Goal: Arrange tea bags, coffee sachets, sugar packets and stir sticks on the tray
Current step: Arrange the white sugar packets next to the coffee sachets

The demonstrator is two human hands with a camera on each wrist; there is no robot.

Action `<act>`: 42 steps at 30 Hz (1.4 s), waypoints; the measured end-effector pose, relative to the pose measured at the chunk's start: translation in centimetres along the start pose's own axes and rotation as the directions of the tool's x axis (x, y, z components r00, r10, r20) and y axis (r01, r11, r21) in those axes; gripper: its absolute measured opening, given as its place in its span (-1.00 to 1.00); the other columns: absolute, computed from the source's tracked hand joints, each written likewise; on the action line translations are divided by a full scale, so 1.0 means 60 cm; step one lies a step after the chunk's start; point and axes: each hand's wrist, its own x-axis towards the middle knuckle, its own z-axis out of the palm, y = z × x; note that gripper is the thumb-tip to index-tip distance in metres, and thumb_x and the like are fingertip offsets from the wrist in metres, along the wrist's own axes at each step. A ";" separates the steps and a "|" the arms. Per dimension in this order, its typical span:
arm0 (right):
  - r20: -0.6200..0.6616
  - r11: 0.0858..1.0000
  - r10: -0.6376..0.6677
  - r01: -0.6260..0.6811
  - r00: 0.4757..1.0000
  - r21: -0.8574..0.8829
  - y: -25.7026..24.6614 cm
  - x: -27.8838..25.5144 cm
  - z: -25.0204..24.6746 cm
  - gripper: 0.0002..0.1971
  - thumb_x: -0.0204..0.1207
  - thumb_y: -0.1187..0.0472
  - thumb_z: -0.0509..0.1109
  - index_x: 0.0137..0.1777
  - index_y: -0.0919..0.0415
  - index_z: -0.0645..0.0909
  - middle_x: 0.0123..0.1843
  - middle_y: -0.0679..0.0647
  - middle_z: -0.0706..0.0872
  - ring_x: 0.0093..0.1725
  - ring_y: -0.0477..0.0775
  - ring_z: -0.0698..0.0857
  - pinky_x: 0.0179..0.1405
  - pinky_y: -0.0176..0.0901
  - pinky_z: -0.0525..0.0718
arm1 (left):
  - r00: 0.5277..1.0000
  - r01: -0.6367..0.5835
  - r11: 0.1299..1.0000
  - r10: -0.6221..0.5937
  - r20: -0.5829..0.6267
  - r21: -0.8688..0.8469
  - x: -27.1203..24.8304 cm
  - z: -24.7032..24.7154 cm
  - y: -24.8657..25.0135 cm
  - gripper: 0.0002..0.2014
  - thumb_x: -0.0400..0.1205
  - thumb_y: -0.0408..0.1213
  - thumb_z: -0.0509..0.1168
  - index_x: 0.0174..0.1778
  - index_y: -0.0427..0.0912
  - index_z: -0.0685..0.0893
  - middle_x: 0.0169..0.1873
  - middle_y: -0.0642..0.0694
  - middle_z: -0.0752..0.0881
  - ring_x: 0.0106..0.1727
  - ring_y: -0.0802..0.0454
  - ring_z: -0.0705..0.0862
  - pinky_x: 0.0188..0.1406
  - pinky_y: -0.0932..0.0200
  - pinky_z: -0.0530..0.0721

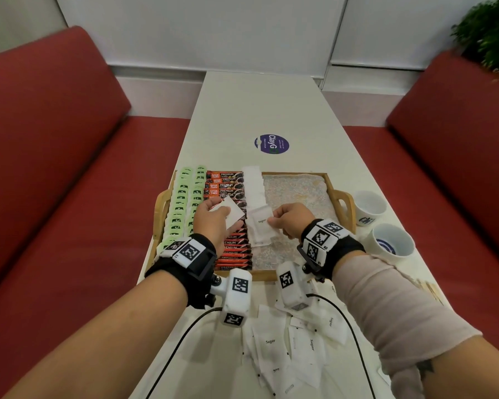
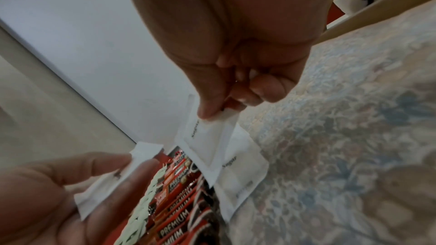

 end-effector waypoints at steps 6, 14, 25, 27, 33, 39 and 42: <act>0.042 0.980 0.120 -0.112 0.992 -0.163 0.017 0.013 0.018 -0.69 0.55 0.25 0.42 -0.38 0.12 0.43 -0.41 0.01 0.49 -0.45 -0.06 0.43 -0.47 -0.27 0.41 | 1.000 0.001 1.000 -0.001 0.002 -0.010 0.006 -0.002 -0.003 -0.73 0.66 -0.55 0.18 0.20 -0.16 0.50 0.36 -0.27 0.48 0.27 -0.23 0.59 -0.35 0.12 0.80; 0.046 0.963 0.175 -0.161 0.984 -0.215 0.030 0.025 0.027 -0.73 0.48 0.26 0.49 -0.38 0.15 0.49 -0.42 0.07 0.57 -0.44 0.02 0.49 -0.31 -0.14 0.52 | 1.000 0.015 0.999 -0.015 -0.009 -0.029 0.007 -0.007 -0.002 -0.74 0.66 -0.56 0.15 0.17 -0.16 0.50 0.28 -0.25 0.51 0.23 -0.22 0.59 -0.28 0.07 0.79; 0.026 0.849 0.167 -0.131 0.986 -0.512 0.015 0.029 0.036 -0.72 0.43 0.05 0.50 -0.05 0.26 0.65 0.00 0.16 0.78 0.01 0.16 0.76 0.07 -0.06 0.73 | 0.991 0.072 0.995 -0.063 0.118 -0.069 -0.001 -0.001 0.007 -0.78 0.71 -0.53 0.04 0.09 -0.17 0.51 0.12 -0.21 0.57 0.20 -0.18 0.58 -0.16 -0.04 0.73; 0.008 0.874 0.105 -0.089 0.994 -0.479 0.009 0.022 0.030 -0.71 0.42 0.04 0.53 -0.05 0.23 0.58 -0.02 0.11 0.74 0.00 0.12 0.72 -0.04 -0.13 0.66 | 0.988 0.045 0.999 -0.046 0.147 0.011 -0.002 -0.001 0.008 -0.79 0.71 -0.52 0.10 0.15 -0.16 0.51 0.13 -0.19 0.61 0.11 -0.12 0.64 -0.11 -0.01 0.72; 0.001 0.954 -0.263 0.261 0.965 -0.146 -0.024 -0.017 0.008 -0.48 0.39 0.22 0.57 0.33 0.12 0.50 0.12 -0.01 0.57 0.04 -0.02 0.59 0.00 -0.20 0.48 | 0.968 -0.220 0.914 0.160 0.195 0.342 -0.005 -0.012 0.003 -0.80 0.58 -0.45 0.37 -0.07 -0.03 0.58 0.05 -0.20 0.73 0.02 -0.18 0.73 0.08 -0.11 0.70; 0.115 0.902 -0.363 0.380 0.925 -0.205 -0.054 -0.035 0.000 -0.74 0.52 0.27 0.44 0.21 0.13 0.65 -0.03 0.02 0.71 -0.11 -0.12 0.62 -0.11 -0.35 0.51 | 0.890 -0.452 0.648 0.285 0.354 0.613 -0.016 -0.009 0.017 -0.63 0.34 -0.32 0.61 -0.03 -0.09 0.61 -0.29 -0.02 0.64 -0.24 0.06 0.64 -0.18 0.20 0.66; 0.064 0.901 -0.348 0.352 0.935 -0.252 -0.052 -0.036 0.001 -0.83 0.51 0.28 0.44 0.09 0.19 0.71 -0.21 0.02 0.68 -0.18 -0.03 0.62 -0.19 -0.29 0.54 | 0.872 -0.481 0.626 0.268 0.409 0.614 -0.022 -0.004 0.024 -0.60 0.29 -0.37 0.63 -0.06 -0.11 0.61 -0.24 -0.16 0.75 -0.22 0.00 0.72 -0.26 0.29 0.65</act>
